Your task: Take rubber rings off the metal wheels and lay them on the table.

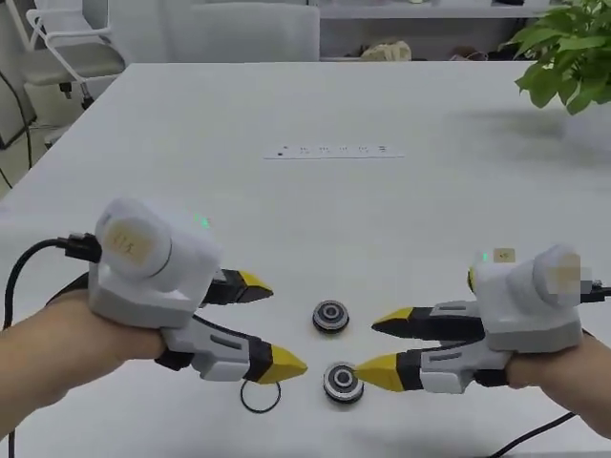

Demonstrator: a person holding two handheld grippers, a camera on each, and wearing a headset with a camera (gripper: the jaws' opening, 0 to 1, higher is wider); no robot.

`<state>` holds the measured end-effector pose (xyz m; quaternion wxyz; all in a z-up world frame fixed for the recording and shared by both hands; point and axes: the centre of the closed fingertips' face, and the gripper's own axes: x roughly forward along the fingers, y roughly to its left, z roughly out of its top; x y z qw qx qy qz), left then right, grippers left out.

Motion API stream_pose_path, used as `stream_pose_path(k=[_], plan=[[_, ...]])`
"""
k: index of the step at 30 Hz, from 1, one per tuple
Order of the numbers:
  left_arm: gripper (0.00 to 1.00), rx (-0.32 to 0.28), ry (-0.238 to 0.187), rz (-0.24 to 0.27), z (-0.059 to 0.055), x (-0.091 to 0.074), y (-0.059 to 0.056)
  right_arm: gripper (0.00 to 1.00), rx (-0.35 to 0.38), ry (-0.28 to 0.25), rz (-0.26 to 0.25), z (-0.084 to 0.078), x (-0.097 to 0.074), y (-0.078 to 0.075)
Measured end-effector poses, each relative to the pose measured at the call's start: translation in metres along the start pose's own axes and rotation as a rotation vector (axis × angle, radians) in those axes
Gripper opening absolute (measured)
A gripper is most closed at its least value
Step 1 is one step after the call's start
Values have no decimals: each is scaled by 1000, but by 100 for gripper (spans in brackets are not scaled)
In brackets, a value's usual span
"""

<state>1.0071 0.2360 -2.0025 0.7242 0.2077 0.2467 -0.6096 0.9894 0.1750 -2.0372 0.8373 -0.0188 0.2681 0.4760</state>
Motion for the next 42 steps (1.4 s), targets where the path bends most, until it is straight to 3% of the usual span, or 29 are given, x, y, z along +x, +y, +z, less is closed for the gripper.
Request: stream_pose_path(k=[16, 23, 42], plan=[[42, 1, 43, -74, -8, 32, -13, 38, -32, 61, 3, -29, 7, 1], [35, -25, 47, -105, -10, 42, -21, 37, -40, 75, 8, -33, 9, 1], [20, -6, 94, -157, -19, 67, -36, 36, -25, 86, 8, -41, 12, 2]])
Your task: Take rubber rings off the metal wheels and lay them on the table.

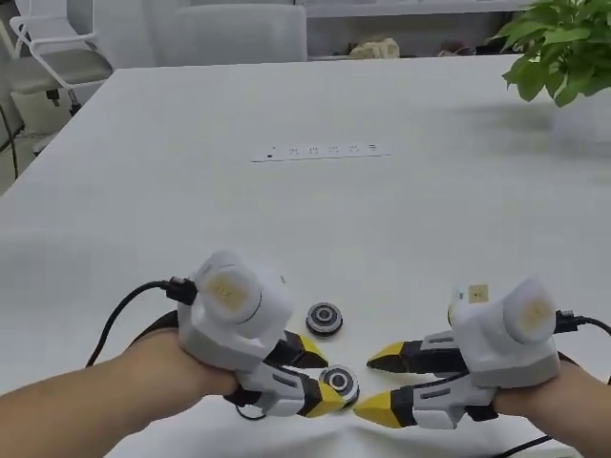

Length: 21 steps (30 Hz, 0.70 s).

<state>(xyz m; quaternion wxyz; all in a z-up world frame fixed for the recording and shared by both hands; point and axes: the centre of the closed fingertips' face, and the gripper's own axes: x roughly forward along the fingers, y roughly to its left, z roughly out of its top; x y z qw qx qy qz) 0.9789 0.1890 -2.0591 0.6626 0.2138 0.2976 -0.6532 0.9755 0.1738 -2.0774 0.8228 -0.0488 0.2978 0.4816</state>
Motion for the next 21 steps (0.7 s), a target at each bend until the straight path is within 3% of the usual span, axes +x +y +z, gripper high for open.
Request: stream_pose_path(k=[5, 16, 21], plan=[[16, 9, 9, 6, -2, 5, 2, 36, 0, 1, 2, -1, 1, 2], [10, 116, 14, 38, -1, 9, 2, 35, -8, -2, 6, 1, 5, 3], [9, 106, 3, 51, -1, 8, 3, 33, -28, -1, 10, 4, 8, 4]])
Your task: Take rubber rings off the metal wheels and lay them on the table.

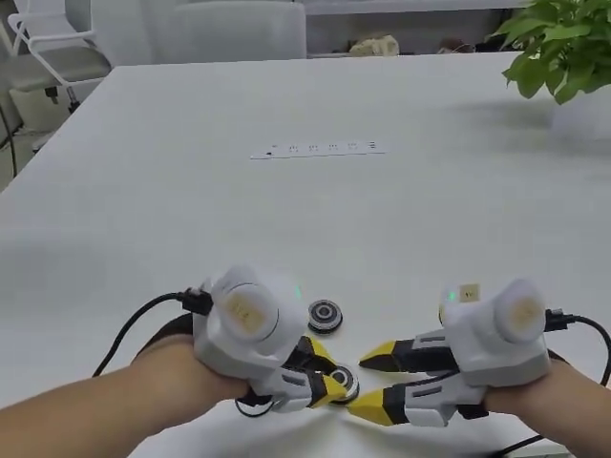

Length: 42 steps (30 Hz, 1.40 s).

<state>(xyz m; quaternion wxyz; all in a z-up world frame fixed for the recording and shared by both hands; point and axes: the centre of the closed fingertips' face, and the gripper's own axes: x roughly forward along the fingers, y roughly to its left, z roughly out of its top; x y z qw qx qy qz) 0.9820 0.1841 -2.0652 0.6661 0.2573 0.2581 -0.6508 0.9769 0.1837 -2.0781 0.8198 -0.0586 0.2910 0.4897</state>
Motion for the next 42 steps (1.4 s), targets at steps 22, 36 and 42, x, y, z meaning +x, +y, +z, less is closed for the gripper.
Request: stream_pose_path(k=[22, 36, 42], plan=[[7, 4, -21, 27, 0, 0, -1, 19, -51, 25, 9, -4, 3, 4], [7, -13, -30, 38, 0, 0, -1, 5, -14, 37, -11, -9, -1, 0], [7, -12, -27, 39, 0, 0, -1, 0, -9, 51, -11, -10, -2, 0]])
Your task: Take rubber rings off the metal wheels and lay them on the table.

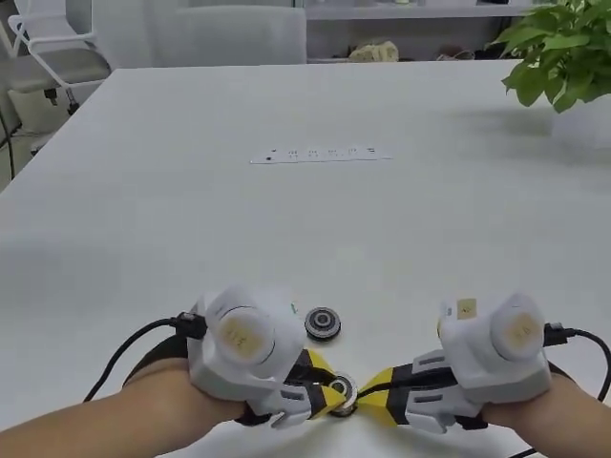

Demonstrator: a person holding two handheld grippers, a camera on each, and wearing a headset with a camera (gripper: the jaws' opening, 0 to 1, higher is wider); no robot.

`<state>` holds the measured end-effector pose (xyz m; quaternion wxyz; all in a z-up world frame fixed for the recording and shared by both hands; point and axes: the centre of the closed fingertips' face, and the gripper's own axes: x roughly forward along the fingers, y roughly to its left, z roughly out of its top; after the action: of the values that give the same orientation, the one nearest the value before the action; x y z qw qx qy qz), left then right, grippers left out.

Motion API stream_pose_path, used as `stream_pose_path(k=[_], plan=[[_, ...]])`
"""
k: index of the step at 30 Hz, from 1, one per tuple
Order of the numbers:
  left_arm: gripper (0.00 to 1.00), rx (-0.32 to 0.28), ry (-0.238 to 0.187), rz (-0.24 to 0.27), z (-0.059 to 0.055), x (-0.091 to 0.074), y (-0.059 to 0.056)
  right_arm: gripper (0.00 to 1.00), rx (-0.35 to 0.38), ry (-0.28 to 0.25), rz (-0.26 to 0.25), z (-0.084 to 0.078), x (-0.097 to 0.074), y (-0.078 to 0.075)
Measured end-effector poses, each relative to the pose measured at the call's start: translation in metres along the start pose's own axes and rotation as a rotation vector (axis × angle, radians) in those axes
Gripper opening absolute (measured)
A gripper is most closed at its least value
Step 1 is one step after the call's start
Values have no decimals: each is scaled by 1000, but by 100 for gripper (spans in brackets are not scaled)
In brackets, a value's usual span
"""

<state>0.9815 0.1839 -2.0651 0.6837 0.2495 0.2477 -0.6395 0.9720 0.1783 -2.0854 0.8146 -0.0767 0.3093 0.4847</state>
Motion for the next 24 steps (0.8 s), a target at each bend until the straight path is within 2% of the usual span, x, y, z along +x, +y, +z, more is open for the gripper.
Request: stream_pose_path(k=[6, 13, 24], plan=[[7, -3, 2, 9, 0, 0, 1, 0, 125, -35, -8, 0, -1, -5], [7, -5, 2, 16, 2, 2, 2, 0, 181, -47, -30, 1, -3, -9], [7, -6, 6, 25, 2, 2, 2, 0, 207, -51, -39, 1, -4, -13]])
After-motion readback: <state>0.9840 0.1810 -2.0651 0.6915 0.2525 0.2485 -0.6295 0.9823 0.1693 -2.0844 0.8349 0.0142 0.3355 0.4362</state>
